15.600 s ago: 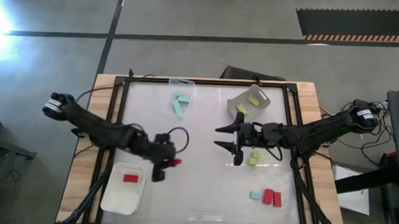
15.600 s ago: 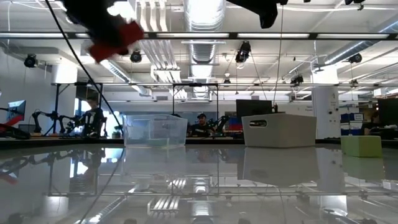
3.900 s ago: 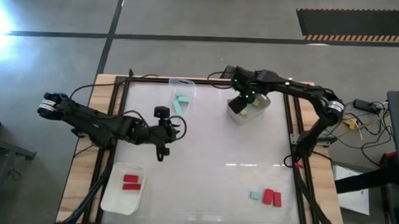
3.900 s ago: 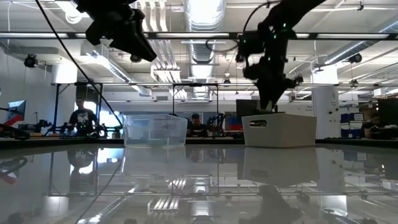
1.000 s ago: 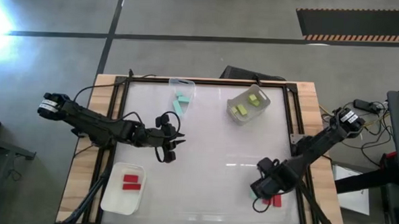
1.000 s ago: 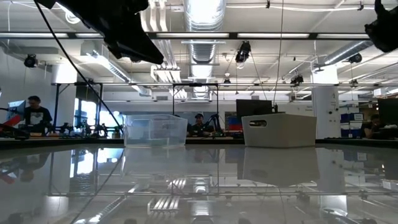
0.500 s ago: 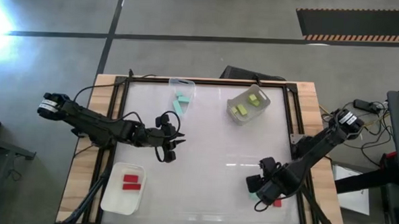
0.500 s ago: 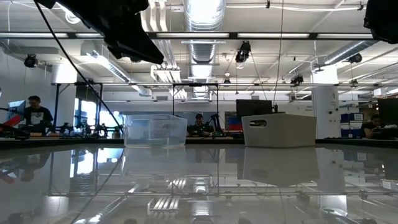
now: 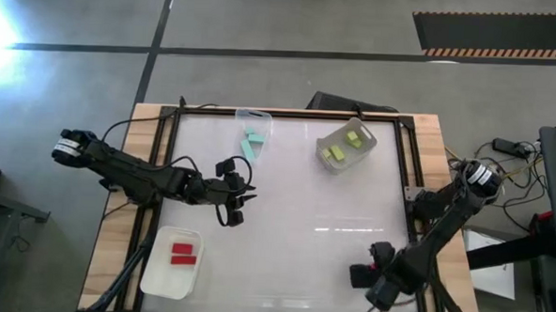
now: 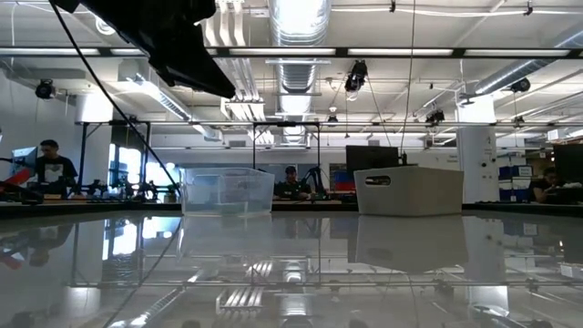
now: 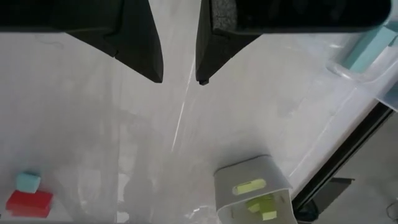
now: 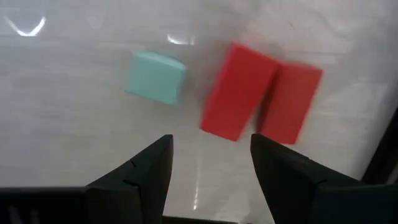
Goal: Sort & place blocks by color
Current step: Put the red block into the white bin
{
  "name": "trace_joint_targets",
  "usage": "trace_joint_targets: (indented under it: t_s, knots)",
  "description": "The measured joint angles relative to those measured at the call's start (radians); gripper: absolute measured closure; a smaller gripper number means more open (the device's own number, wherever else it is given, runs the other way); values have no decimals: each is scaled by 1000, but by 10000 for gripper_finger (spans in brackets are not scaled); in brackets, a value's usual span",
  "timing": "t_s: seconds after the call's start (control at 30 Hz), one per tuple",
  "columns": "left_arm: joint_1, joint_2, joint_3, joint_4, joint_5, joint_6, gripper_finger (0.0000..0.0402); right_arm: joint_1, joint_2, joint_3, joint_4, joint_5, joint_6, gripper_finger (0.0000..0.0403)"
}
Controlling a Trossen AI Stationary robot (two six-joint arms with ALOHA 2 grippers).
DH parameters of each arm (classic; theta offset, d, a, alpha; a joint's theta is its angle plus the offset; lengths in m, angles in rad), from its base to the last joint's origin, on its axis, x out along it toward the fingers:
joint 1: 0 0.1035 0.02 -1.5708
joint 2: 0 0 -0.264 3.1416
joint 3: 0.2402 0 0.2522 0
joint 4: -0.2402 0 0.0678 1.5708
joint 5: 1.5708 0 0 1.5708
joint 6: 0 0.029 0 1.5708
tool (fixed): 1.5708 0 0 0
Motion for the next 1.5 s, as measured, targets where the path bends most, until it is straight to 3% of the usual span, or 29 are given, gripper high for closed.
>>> trace_joint_targets:
  t_s: [0.5,0.63,0.77,0.93,1.03,1.13,1.27,1.37,1.5]
  knots:
    - [0,-13,2,4,-4,29,323,22,138,-15,1,-11,-4,203]
    - [0,-13,2,9,-6,30,323,22,165,-16,3,32,-21,227]
    - [0,-13,2,11,-7,31,323,22,174,-17,3,55,-19,278]
    - [0,-13,2,19,-6,31,323,22,159,-11,-22,74,-27,283]
    - [0,-13,0,90,27,54,323,8,108,44,-156,82,-66,283]
    - [-1,-10,-2,184,151,128,323,-26,45,119,-321,212,-126,283]
    - [-2,-9,-2,290,256,186,323,-103,-52,156,-325,533,-390,283]
    - [-1,-9,-2,327,270,187,323,-173,-110,134,-203,761,-722,283]
    - [-1,-3,-3,353,279,179,323,-261,-160,44,159,976,-1276,283]
